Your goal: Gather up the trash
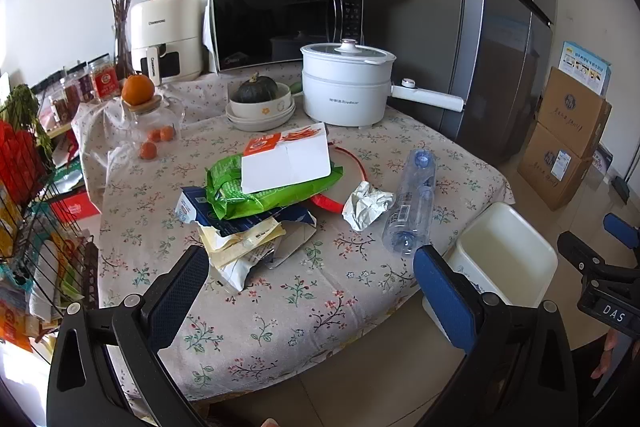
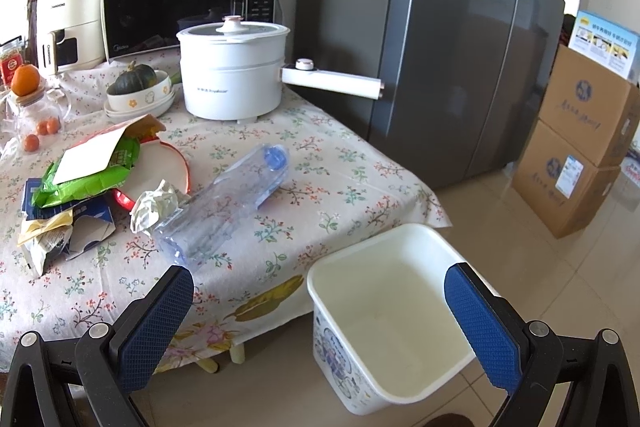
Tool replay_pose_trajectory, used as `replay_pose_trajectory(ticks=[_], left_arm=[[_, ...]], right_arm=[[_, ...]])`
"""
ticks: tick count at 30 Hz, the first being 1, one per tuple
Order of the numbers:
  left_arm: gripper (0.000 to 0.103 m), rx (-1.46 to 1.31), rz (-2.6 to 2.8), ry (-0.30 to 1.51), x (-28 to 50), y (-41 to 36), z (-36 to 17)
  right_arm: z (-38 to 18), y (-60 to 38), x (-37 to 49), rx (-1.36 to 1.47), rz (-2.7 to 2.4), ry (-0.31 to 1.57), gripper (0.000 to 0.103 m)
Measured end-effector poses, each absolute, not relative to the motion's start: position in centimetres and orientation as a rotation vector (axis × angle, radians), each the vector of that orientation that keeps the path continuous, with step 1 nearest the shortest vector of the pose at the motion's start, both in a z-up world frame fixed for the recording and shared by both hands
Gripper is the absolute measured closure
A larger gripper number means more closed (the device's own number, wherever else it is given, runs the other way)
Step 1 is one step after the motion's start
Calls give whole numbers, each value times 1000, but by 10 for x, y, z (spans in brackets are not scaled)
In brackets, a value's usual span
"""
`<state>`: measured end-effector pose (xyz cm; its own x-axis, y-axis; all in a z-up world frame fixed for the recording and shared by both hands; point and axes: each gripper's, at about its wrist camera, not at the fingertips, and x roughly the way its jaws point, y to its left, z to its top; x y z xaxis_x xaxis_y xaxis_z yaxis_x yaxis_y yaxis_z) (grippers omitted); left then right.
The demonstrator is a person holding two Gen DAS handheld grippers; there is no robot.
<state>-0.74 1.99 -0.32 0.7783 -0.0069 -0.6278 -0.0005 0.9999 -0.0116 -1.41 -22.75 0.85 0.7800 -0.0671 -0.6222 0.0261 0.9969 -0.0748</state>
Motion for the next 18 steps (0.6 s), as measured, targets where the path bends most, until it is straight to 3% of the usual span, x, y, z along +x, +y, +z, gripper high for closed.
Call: replay_pose_trajectory(ticks=[18], left_arm=[[0,6,-38,700,25,31,7]], right_arm=[[37,-229,22,-27,73,708,0]])
